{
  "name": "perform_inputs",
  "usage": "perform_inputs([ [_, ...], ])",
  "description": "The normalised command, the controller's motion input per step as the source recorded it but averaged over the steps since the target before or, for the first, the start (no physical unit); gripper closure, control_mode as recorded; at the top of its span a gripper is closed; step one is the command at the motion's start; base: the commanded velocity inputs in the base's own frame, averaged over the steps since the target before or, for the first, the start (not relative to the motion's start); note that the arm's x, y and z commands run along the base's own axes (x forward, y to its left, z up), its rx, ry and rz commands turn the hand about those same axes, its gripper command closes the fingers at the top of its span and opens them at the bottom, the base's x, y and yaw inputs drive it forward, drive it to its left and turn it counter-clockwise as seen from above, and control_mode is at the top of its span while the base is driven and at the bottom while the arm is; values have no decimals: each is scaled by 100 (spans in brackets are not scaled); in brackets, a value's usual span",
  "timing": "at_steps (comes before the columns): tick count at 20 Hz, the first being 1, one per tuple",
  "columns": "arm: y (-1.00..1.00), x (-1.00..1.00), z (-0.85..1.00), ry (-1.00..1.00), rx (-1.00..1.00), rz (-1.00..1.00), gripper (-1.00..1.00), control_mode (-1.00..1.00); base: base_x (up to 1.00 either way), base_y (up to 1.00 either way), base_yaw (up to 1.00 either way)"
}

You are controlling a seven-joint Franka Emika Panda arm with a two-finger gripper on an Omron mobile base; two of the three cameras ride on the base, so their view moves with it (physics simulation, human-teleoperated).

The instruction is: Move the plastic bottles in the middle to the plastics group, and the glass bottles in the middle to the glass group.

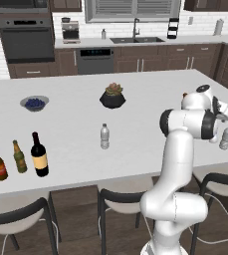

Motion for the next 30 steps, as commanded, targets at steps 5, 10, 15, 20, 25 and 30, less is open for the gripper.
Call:
perform_inputs([
  [5,-20,-58,2,-3,0,0,-100,-100,0,0,0],
  [10,-13,-33,7,-1,0,0,-100,-100,0,0,0],
  [15,0,0,36,-7,0,0,-100,-100,0,0,0],
  [20,8,-6,59,-3,0,0,-100,-100,0,0,0],
  [25,50,-35,55,-5,0,0,-100,-100,0,0,0],
  [30,86,-6,36,0,4,13,-100,-100,0,0,0],
])
